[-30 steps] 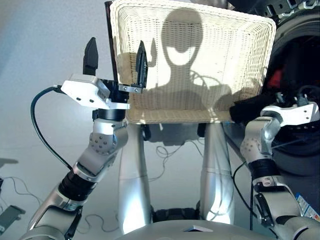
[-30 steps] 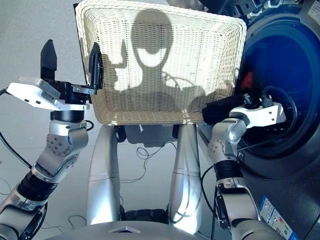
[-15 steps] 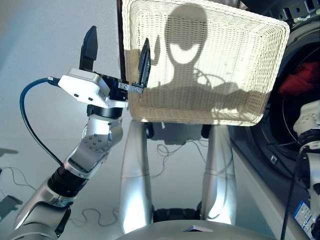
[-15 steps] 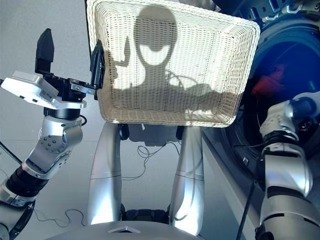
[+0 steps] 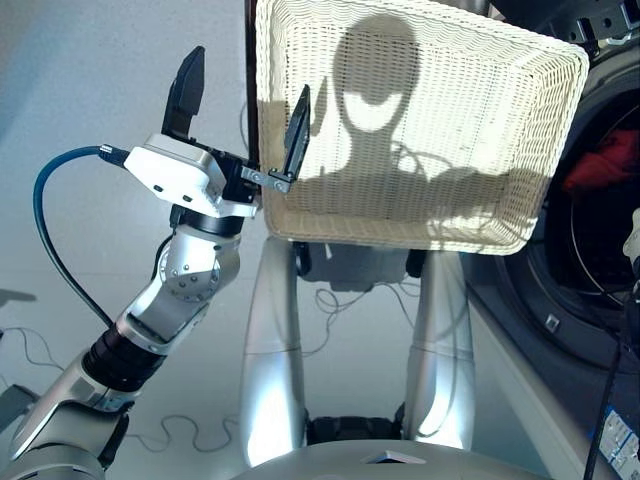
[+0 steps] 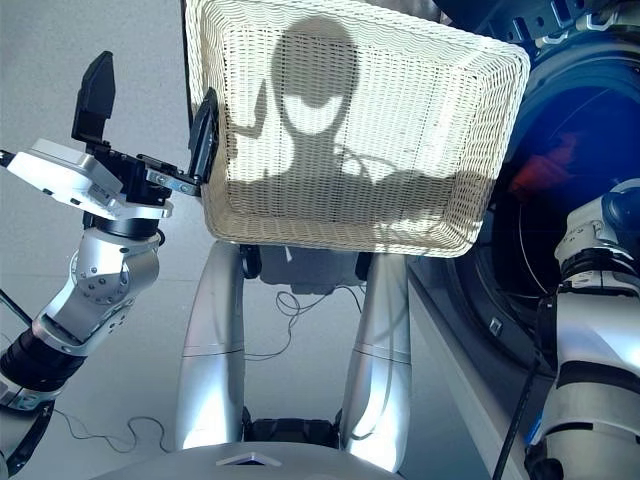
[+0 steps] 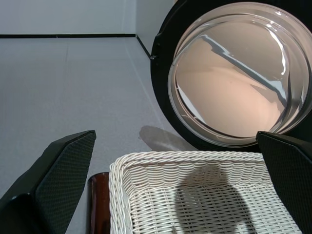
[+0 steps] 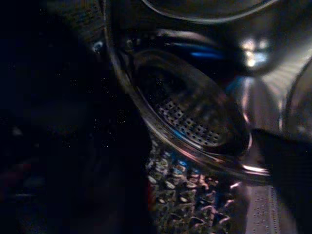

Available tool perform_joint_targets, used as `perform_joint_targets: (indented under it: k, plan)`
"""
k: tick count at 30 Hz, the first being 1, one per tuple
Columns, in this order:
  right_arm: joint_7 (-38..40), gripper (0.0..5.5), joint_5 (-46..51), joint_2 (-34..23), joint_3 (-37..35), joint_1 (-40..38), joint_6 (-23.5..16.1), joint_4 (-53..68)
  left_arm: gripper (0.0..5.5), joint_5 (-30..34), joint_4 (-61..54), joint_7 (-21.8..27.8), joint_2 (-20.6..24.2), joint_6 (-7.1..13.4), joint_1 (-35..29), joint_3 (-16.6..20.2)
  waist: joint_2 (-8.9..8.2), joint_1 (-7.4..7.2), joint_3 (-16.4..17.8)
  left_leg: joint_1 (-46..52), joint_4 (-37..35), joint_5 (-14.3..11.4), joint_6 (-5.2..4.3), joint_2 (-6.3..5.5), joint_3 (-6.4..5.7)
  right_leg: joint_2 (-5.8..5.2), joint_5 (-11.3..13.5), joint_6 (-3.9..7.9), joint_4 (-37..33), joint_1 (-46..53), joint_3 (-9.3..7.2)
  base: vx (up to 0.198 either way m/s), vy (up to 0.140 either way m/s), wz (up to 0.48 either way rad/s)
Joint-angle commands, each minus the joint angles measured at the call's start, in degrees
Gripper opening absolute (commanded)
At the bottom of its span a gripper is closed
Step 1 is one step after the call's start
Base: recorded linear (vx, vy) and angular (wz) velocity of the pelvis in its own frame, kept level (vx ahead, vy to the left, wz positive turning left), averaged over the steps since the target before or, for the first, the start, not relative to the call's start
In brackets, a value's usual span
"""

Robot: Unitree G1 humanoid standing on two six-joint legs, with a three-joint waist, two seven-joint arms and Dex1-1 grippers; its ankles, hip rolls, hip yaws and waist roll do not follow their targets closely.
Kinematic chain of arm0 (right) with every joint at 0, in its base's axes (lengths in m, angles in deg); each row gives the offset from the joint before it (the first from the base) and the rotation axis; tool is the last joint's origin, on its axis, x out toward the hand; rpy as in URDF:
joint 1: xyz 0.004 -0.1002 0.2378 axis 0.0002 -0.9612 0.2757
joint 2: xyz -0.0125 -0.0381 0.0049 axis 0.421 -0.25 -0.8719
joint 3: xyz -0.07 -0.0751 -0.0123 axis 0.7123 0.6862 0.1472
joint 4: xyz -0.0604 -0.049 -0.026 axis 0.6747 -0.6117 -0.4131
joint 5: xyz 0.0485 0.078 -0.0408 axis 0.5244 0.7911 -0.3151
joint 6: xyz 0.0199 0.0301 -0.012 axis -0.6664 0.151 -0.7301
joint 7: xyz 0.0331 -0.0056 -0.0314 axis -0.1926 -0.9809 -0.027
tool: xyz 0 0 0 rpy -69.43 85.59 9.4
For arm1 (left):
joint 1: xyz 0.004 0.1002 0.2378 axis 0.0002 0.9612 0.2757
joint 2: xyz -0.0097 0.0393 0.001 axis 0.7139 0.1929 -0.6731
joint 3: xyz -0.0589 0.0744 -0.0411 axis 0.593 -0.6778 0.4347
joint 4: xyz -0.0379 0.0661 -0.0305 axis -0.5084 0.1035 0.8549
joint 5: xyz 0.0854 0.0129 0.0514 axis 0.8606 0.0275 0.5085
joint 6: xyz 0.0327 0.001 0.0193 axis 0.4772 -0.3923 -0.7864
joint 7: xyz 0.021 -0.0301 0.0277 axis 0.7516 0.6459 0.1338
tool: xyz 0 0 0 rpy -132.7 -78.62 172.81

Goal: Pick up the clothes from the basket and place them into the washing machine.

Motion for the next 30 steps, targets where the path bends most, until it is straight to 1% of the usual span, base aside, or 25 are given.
perform_joint_targets:
  k: [1, 3, 4, 5, 6, 8, 9, 10, 12, 14, 17, 20, 22, 23, 24, 26, 28, 29, 30]
  plan:
    - [-0.4, 5.5, 3.5, -2.3, 0.8, -3.2, -5.1, 3.1, 5.5, -0.9, -7.4, 0.6, -3.0, 1.9, 1.0, 1.0, 2.79, -1.39, -0.9, 4.3, -3.5, -0.9, -2.34, 0.55, 0.73, 2.31, -0.3, -2.52, -1.6, 0.8, -1.55, 0.0, 0.0, 0.0]
    - [-0.5, 5.5, 3.1, 1.4, 1.4, -5.7, -6.7, 7.8, 5.5, -0.9, -7.3, 0.5, -4.1, 1.5, 1.1, 1.5, 2.37, -1.74, -0.9, 4.4, -3.6, -0.9, -2.33, 0.62, 0.91, 2.44, -0.3, -2.58, -1.8, 0.8, -1.51, 0.0, 0.0, 0.0]
    - [-0.6, 5.5, 2.5, 3.9, 2.2, -7.4, -8.1, 12.3, 5.5, -0.9, -7.1, 0.5, -4.6, 1.3, 1.2, 1.8, 2.09, -2.05, -0.9, 4.3, -3.8, -0.8, -2.27, 0.64, 1.0, 2.6, -0.2, -2.61, -2.1, 0.9, -1.54, 0.0, 0.0, 0.0]
    - [-0.4, 5.5, 1.1, 6.2, 3.0, -9.8, -9.4, 18.1, 5.5, -0.8, -7.2, 0.4, -5.0, 1.2, 1.3, 2.3, 1.82, -2.31, -0.9, 4.3, -4.0, -0.7, -2.24, 0.69, 1.15, 2.7, -0.1, -2.65, -2.3, 0.8, -1.51, 0.0, 0.0, 0.0]
    - [0.3, 5.5, -1.5, 9.0, 3.8, -13.4, -11.6, 27.1, 5.5, -0.5, -7.3, 0.1, -5.6, 1.1, 1.7, 3.1, 1.33, -2.84, -0.9, 4.3, -4.3, -0.6, -2.19, 0.87, 1.27, 2.86, 0.1, -2.68, -2.6, 0.7, -1.48, 0.0, 0.0, 0.0]
    - [0.9, 5.5, -4.6, 14.4, 4.6, -20.6, -13.6, 40.7, 5.5, 0.2, -7.2, -0.4, -6.3, 0.6, 2.5, 3.9, 0.54, -3.6, -0.9, 4.6, -4.4, -0.6, -2.1, 0.94, 1.44, 3.05, -0.1, -2.72, -2.7, 0.9, -1.34, 0.0, 0.0, 0.0]
    - [0.1, 5.5, -5.6, 16.6, 5.5, -23.3, -14.1, 45.8, 5.5, 0.5, -7.2, -0.7, -6.4, 0.6, 2.5, 4.0, 0.22, -3.85, -0.9, 4.7, -4.6, -0.5, -2.07, 0.94, 1.44, 3.15, 0.0, -2.72, -2.7, 0.8, -1.23, 0.099, 0.01, -0.051]
    - [-1.0, 5.5, -7.4, 18.4, 7.2, -26.5, -14.0, 50.1, 5.5, 0.6, -6.8, -0.9, -6.8, 0.6, 3.3, 3.9, 0.05, -3.97, -0.9, 6.4, -3.9, -2.4, -2.43, 0.93, 1.12, 3.2, -1.9, -2.34, -1.8, 2.4, -1.02, 0.095, 0.01, -0.046]
    - [-2.3, 5.5, -11.0, 20.2, 9.3, -30.0, -13.1, 54.8, 5.5, 0.9, -6.2, -1.2, -6.9, 0.5, 3.4, 3.8, -0.27, -4.25, -0.9, 7.0, -4.3, -2.5, -2.32, 0.98, 1.19, 3.03, -1.9, -2.21, -2.2, 3.0, -1.17, 0.047, 0.008, -0.019]
    - [-5.4, 5.5, -16.6, 19.9, 13.5, -33.4, -10.4, 60.6, 5.5, 1.7, -5.8, -0.9, -6.5, 0.3, 4.2, 4.2, -0.63, -4.44, -0.9, 7.5, -4.7, -2.3, -2.27, 0.99, 1.16, 2.93, -1.7, -2.19, -2.3, 3.4, -1.42, 0.0, 0.0, 0.0]
    - [-7.6, 5.5, -20.9, 18.8, 17.4, -36.1, -10.2, 67.1, 5.5, 2.5, -4.8, -1.0, -5.6, 0.5, 5.6, 4.0, -0.93, -4.55, -0.9, 8.8, -5.5, -2.1, -2.27, 1.09, 1.42, 2.88, -1.6, -1.94, -2.9, 4.8, -1.52, 0.0, 0.0, 0.0]
    - [-8.4, 5.5, -27.7, 17.7, 21.5, -36.1, -9.7, 70.2, 5.5, 2.1, -2.5, -1.2, -5.6, 1.0, 6.9, 3.8, -1.02, -4.51, -0.9, 11.2, -6.5, -1.9, -2.27, 1.17, 1.45, 2.67, -1.4, -1.76, -3.5, 7.1, -1.9, 0.0, 0.0, 0.0]
    - [-8.9, 5.5, -29.0, 17.1, 22.9, -36.1, -9.8, 71.3, 5.5, 1.7, -1.4, -1.0, -5.9, 1.2, 7.2, 3.4, -1.05, -4.48, -0.9, 12.4, -7.2, -1.7, -2.29, 1.16, 1.48, 2.59, -1.3, -1.64, -3.9, 8.2, -2.16, 0.0, 0.0, 0.0]
    - [-10.3, 5.5, -30.6, 16.0, 24.8, -35.9, -10.0, 71.9, 5.5, 1.1, 1.8, 0.5, -6.6, 1.7, 8.0, 1.8, -1.17, -4.47, -0.9, 14.9, -8.5, -1.4, -2.4, 1.29, 1.75, 2.36, -0.9, -1.41, -5.1, 10.5, -2.54, 0.0, 0.0, 0.0]
    - [-11.9, 5.5, -31.6, 14.6, 25.8, -35.5, -10.1, 72.6, 5.5, 0.7, 3.7, 1.5, -6.8, 1.6, 8.7, 1.6, -1.25, -4.51, -0.9, 15.0, -9.9, 0.7, -2.1, 1.35, 2.26, 2.18, 1.3, -1.67, -6.7, 10.6, -2.96, 0.0, 0.0, 0.0]
    - [-13.4, 5.5, -33.7, 12.5, 26.9, -36.6, -9.3, 72.6, 5.5, -0.7, 7.0, 3.4, -8.2, 1.3, 11.1, 1.1, -1.45, -4.28, -0.9, 18.3, -11.3, 0.8, -2.22, 1.38, 2.31, 1.83, 1.5, -1.39, -7.9, 13.9, -3.72, 0.037, 0.004, -0.01]
    - [-15.6, 5.5, -32.2, 12.4, 27.6, -37.4, -9.3, 70.5, 5.5, -3.8, 11.6, 5.9, -10.0, 1.4, 12.7, 0.8, -1.46, -4.15, -0.9, 22.9, -13.8, 1.1, -2.34, 1.32, 2.37, 1.42, 1.9, -0.97, -10.1, 18.4, -4.42, 0.076, 0.01, 0.012]
    - [-15.6, 5.5, -32.2, 12.4, 27.6, -37.4, -9.3, 70.5, 5.5, -3.8, 11.6, 5.9, -10.0, 1.4, 12.7, 0.8, -1.46, -4.16, -0.9, 22.9, -13.8, 1.1, -2.34, 1.32, 2.37, 1.42, 1.9, -0.97, -10.1, 18.4, -4.42, 0.114, -0.003, 0.027]
    - [-18.2, 5.5, -29.9, 13.0, 27.0, -38.8, -9.0, 68.1, 5.5, -5.8, 17.3, 8.5, -11.6, 1.2, 12.7, 0.9, -1.56, -4.08, -0.9, 27.6, -16.1, 1.6, -2.41, 1.05, 2.26, 1.18, 2.3, -0.75, -12.4, 23.2, -5.3, 0.121, -0.011, 0.012]
